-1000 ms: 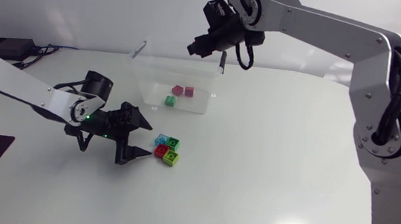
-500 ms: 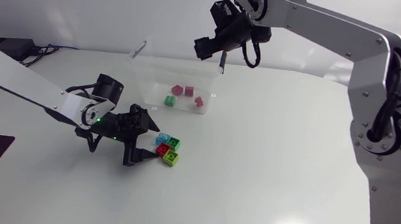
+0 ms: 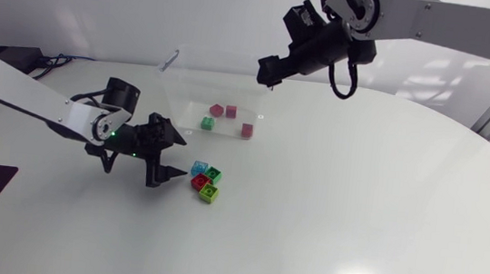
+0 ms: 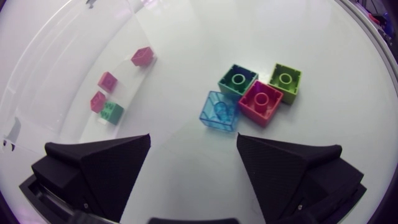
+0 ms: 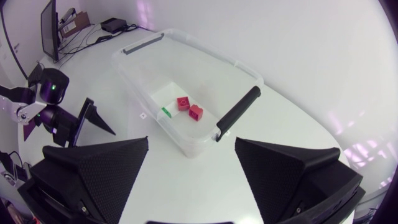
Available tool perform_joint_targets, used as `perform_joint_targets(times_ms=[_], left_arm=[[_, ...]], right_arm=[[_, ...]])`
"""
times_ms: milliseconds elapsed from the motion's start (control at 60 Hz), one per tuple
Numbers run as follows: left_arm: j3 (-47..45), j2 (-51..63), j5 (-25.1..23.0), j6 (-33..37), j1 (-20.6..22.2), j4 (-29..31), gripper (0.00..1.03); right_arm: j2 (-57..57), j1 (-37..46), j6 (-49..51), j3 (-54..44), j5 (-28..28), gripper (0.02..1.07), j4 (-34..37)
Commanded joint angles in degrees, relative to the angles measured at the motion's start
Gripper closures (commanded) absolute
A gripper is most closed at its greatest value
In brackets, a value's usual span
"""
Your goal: Place the duplo bricks in the container
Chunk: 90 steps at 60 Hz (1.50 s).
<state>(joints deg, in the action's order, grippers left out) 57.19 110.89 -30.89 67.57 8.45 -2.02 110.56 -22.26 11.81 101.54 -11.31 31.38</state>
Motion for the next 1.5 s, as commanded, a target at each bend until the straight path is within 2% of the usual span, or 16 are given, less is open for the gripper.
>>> perform_joint_targets(times_ms=[0, 283, 583, 967, 1217, 1350, 1483], left_arm=[[2.8, 2.5, 0.6, 0.9, -0.2, 0.4, 0.07], [6.0, 6.3, 1.7, 0.9, 3.3, 2.1, 0.07], [5.1, 6.2, 1.7, 1.4, 4.1, 3.3, 0.07], [6.6, 7.4, 1.7, -0.9, 7.6, 4.2, 0.07], [7.9, 9.5, 2.3, -0.6, 7.7, 4.4, 0.08], [9.9, 10.1, 2.4, 1.2, 6.8, 7.1, 0.1], [12.2, 11.3, 2.9, 2.0, 6.6, 11.0, 0.22]], right_arm=[[-1.9, 0.5, 0.2, -3.9, -0.6, 0.06, -1.2], [-4.2, -0.1, 0.2, -10.6, -0.6, 0.06, -4.1], [-6.7, 0.4, 0.4, -14.5, -1.1, 0.06, -5.3], [-8.3, 0.5, 0.9, -16.9, -1.1, 0.06, -6.1], [-8.7, 0.5, 1.2, -18.0, -1.3, 0.06, -6.4], [-8.9, 0.8, 1.4, -18.4, -1.7, 0.06, -6.4], [-9.0, 1.1, 1.5, -19.0, -1.7, 0.06, -6.7]])
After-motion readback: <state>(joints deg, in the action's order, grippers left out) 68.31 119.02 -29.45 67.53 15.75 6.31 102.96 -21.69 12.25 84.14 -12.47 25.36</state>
